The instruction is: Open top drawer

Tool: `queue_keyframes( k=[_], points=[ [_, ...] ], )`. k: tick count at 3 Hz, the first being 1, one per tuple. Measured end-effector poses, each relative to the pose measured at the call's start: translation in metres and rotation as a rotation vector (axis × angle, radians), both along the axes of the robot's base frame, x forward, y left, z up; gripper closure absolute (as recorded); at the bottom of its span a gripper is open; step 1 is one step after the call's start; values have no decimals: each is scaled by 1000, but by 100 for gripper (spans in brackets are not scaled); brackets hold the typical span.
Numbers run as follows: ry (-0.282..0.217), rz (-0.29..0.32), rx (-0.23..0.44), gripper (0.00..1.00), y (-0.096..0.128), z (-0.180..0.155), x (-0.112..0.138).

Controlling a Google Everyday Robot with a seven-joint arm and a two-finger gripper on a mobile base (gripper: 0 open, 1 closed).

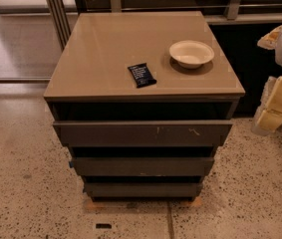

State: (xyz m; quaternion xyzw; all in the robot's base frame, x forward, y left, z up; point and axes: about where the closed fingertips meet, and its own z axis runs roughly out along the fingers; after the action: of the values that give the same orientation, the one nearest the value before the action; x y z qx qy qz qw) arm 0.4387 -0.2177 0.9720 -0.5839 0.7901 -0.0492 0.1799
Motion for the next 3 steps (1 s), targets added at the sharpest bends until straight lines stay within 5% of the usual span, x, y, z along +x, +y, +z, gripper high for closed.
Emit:
queue_keyframes(
  k=[1,2,3],
  points=[
    [-31,-154,88,0,-13,-34,-17],
    [-57,-252,254,0,-28,-76,-20],
    [-170,-237,424,0,-32,-88,15]
  ],
)
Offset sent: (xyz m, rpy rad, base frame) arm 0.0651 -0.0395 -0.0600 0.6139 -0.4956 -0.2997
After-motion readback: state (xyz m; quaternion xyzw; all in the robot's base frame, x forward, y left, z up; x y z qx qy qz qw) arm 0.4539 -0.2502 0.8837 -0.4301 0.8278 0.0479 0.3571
